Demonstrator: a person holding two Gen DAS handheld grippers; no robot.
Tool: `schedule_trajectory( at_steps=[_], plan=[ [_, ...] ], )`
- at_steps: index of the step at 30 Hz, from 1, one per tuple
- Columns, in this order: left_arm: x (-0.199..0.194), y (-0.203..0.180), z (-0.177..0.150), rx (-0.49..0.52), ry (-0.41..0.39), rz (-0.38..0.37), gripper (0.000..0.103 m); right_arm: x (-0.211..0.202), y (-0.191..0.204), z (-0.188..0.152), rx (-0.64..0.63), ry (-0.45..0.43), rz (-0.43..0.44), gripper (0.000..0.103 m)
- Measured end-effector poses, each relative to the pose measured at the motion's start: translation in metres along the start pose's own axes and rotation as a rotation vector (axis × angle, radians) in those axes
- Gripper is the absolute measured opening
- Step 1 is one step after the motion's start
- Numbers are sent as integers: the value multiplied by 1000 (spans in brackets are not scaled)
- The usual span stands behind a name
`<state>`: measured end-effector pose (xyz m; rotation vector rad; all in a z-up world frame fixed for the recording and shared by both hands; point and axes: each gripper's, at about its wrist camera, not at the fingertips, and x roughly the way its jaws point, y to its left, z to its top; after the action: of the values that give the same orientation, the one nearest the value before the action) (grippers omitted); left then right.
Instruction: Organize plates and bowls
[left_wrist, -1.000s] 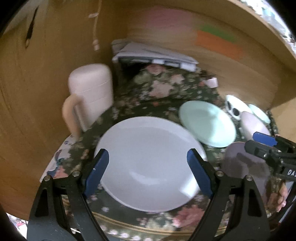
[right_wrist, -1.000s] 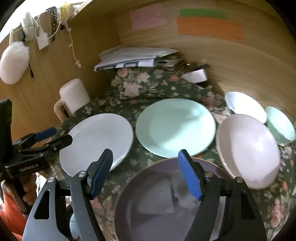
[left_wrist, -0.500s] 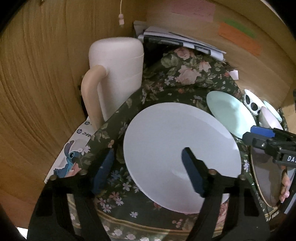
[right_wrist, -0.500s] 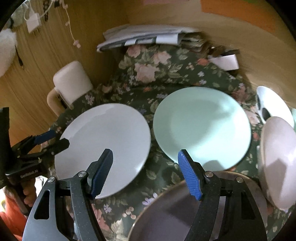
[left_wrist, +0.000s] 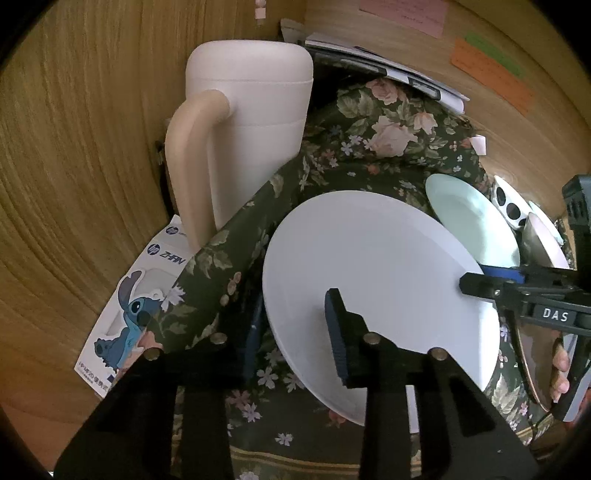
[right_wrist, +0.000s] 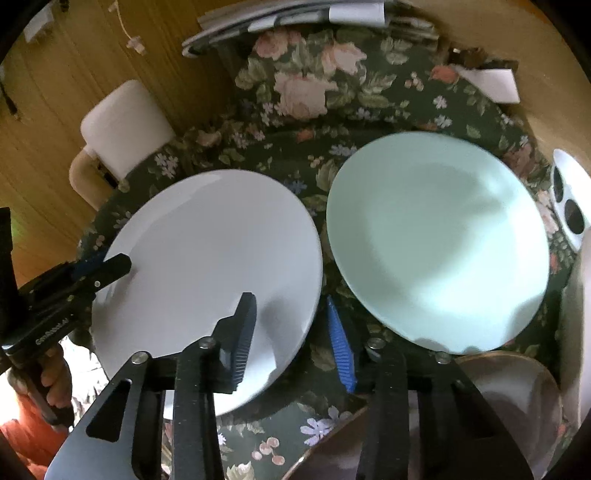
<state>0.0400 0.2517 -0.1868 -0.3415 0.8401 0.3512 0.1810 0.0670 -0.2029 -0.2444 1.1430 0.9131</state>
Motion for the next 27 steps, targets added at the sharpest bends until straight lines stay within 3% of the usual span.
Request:
schedule_trajectory(
  at_steps=[4,14,27],
  plan=[
    [3,2,0,-5,6,-5,28,7,1,2,-1,-2,7,31],
    [4,4,2,-21,17,-19,27,9,5,5,5,-15,9,31],
    [-4,3,1,-38,12,-24,27,-18,7,-3,-31,-55,3,31]
  ],
)
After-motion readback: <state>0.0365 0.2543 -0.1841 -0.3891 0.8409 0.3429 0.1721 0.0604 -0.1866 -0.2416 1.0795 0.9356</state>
